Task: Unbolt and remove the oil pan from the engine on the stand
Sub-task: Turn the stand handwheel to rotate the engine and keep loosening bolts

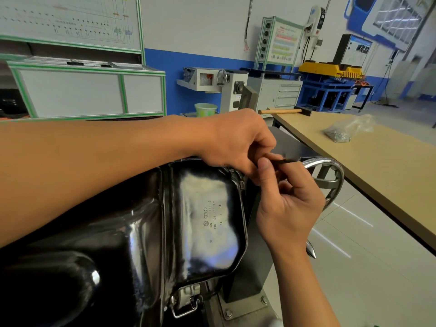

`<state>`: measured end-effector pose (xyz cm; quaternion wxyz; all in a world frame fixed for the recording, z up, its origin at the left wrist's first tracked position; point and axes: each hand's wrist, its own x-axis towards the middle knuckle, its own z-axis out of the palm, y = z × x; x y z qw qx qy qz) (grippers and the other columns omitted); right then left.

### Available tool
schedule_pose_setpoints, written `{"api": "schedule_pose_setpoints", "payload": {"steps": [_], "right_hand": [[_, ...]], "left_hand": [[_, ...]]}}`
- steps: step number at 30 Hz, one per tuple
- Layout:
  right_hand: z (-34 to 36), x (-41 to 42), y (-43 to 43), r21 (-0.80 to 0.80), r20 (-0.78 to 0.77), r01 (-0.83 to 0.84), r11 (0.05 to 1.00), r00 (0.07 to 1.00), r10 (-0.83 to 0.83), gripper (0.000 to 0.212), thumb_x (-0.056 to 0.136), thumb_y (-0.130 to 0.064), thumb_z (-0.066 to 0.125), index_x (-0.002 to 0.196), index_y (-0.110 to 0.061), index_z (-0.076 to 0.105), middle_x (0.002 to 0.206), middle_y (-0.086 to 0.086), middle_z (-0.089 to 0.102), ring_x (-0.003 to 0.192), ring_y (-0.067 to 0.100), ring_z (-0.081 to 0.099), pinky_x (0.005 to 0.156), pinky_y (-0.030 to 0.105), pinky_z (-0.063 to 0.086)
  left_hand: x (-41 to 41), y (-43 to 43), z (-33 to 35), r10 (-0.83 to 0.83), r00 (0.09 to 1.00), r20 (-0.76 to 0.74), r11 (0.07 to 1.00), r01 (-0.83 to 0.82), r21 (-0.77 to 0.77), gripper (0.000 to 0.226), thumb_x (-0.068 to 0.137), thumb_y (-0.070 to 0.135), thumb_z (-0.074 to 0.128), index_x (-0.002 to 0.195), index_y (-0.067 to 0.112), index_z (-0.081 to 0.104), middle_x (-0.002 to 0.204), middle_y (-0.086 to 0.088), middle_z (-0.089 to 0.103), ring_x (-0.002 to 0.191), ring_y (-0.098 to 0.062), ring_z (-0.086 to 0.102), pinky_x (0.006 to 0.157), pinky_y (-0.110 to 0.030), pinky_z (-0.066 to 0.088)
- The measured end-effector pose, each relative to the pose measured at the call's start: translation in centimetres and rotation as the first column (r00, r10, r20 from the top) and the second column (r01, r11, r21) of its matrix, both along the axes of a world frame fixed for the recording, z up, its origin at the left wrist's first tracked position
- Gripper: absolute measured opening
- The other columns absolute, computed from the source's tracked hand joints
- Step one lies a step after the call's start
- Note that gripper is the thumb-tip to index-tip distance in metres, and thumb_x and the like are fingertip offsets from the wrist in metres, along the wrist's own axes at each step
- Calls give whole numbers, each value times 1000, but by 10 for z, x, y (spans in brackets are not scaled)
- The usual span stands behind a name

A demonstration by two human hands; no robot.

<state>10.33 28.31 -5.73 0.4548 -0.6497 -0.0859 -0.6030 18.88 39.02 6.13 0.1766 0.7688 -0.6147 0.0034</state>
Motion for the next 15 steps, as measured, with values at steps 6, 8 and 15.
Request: {"api": "schedule_pose_setpoints", "payload": {"steps": [6, 8, 15], "right_hand": [[-1, 1, 0, 36, 3, -27, 999, 1000, 27, 10, 94, -29, 69, 97, -38, 71, 78, -11, 65, 65, 15, 58, 56, 34, 42], [0, 1, -1, 47, 4, -33, 998, 999, 33, 13, 94, -26, 69, 97, -39, 70, 78, -14, 64, 65, 12, 57, 60, 29, 41], [-1, -1, 3, 22, -60, -38, 999, 997, 40, 22, 98, -24, 59, 99, -44, 66, 92, -22, 65, 80, 9, 63, 69, 27, 48]], "left_hand": [[15, 11, 3, 49, 974, 221, 948, -115, 296, 20, 81, 41, 77, 99, 32, 73, 89, 8, 68, 91, -18, 63, 83, -35, 51], [16, 10, 3, 13, 971, 237, 929, -100, 357, 7, 88, 34, 70, 92, 40, 70, 94, 5, 69, 98, -24, 61, 88, -40, 50], [17, 10, 7, -33, 966, 257, 885, -91, 456, 15, 93, 29, 65, 106, 32, 71, 103, 8, 70, 104, -25, 58, 94, -41, 47]]}}
